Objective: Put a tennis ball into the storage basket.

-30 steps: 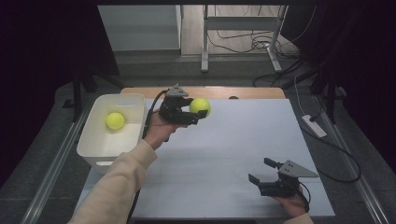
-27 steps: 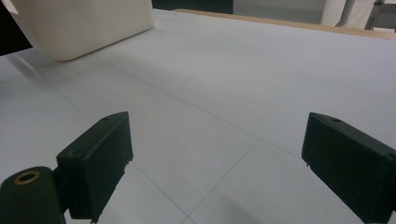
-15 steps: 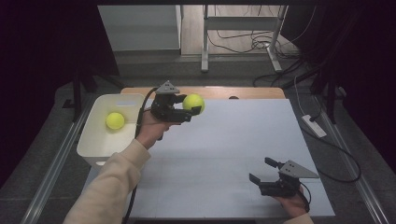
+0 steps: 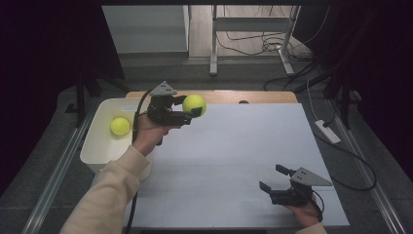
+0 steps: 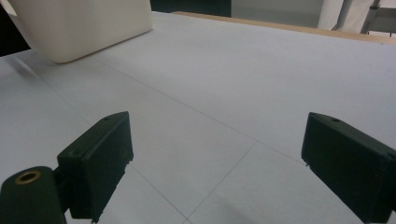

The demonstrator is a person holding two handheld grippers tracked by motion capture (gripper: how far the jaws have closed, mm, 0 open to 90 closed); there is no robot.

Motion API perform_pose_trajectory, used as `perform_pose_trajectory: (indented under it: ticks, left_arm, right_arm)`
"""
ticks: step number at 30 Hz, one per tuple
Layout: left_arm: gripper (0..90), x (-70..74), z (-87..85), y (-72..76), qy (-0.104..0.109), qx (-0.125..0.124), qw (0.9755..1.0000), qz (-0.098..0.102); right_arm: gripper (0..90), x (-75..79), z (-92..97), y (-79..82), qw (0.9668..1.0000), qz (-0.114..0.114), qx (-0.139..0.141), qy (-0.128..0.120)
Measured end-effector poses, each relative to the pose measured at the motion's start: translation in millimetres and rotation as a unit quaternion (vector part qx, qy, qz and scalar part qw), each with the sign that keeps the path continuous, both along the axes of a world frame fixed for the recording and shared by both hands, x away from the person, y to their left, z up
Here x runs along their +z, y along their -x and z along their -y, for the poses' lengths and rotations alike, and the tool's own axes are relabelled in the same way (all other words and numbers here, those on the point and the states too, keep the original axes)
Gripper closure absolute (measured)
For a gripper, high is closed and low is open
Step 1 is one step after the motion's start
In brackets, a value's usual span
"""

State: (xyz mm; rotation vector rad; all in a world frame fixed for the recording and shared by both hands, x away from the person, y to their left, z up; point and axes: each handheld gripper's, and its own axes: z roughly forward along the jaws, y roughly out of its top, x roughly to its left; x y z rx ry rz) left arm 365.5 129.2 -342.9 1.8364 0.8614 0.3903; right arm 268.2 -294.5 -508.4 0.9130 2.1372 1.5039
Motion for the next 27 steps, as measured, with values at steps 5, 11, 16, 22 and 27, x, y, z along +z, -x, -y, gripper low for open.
perform_pose_trajectory:
  ticks: [5, 11, 16, 22, 27]
  left_arm:
    - [27.7, 2.0, -5.7, 1.7, 0.003, 0.005, 1.0000, 0.003]
    - [27.7, 4.2, -11.4, 4.7, 0.006, 0.010, 0.9999, 0.007]
    - [27.8, 6.3, -15.4, 6.6, 0.007, 0.014, 0.9998, 0.009]
    - [27.8, 7.9, -21.2, 9.5, 0.009, 0.019, 0.9997, 0.013]
    - [27.8, 9.2, -27.5, 11.1, 0.016, 0.025, 0.9995, 0.014]
  right_arm:
    - [9.1, -0.1, 0.1, 0.0, 1.0000, 0.000, 0.000, 0.000]
    - [9.1, -0.1, 0.1, -0.2, 1.0000, 0.001, 0.000, 0.001]
    - [9.1, -0.1, 0.0, -0.4, 1.0000, 0.001, 0.001, 0.002]
    - [9.1, -0.2, -0.4, -0.4, 1.0000, 0.001, 0.001, 0.002]
    - [9.1, -0.2, -0.4, -0.6, 1.0000, 0.000, 0.001, 0.003]
